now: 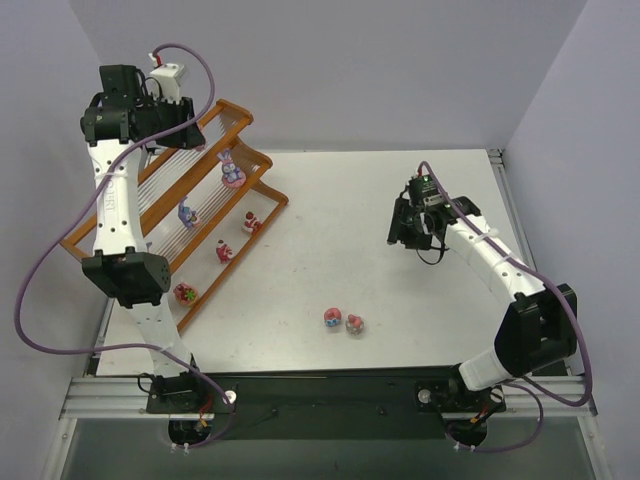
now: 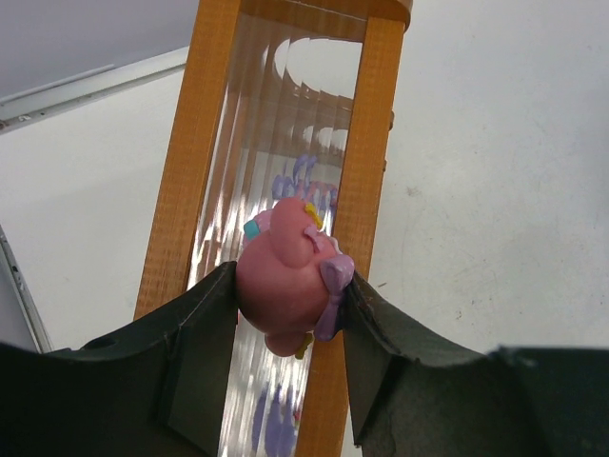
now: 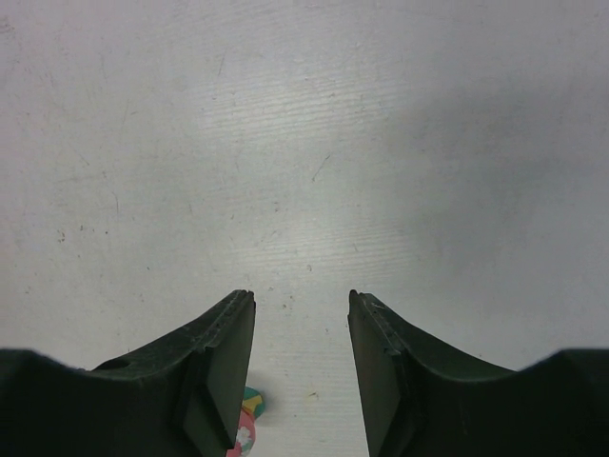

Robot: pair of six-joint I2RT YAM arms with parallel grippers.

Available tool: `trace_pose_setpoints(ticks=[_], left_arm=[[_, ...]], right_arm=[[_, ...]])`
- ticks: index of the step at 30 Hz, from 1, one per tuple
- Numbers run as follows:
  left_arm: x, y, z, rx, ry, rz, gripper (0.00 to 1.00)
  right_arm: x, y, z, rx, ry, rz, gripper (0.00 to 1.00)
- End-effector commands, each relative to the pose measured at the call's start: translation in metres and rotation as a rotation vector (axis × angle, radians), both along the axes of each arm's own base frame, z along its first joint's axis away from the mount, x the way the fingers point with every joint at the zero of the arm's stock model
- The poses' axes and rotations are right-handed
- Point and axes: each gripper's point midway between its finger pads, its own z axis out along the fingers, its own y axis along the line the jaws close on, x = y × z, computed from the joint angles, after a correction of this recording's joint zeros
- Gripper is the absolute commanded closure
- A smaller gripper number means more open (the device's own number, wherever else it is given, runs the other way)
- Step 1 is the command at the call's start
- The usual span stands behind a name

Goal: Place and organize the plastic toys onto the shelf

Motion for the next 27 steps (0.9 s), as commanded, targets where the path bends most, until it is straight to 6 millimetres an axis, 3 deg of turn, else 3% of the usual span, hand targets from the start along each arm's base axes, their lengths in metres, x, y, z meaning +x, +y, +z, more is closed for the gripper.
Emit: trace_pose_setpoints(ticks=[1, 12, 21, 27], left_arm=[[-0.003, -0.002, 0.016, 0.031, -0.063, -0.073, 1.0], [-0.007, 0.003, 0.01, 0.087, -0.045, -0.094, 0.94], [-0.015, 0.006, 0.018, 0.125, -0.06, -0.085, 0.84], [-0.013, 0.008, 0.007, 0.159, -0.025, -0.067, 0.77]], right_arm=[[0.009, 0.005, 0.009, 0.021, 0.004, 0.007, 0.56], [0.014, 0.021, -0.006, 0.07, 0.073, 0.015, 0.59], [0.015, 0.028, -0.011, 0.081, 0.094, 0.028, 0.61], [0.012, 0.033, -0.015, 0.086, 0.111, 0.034, 0.61]])
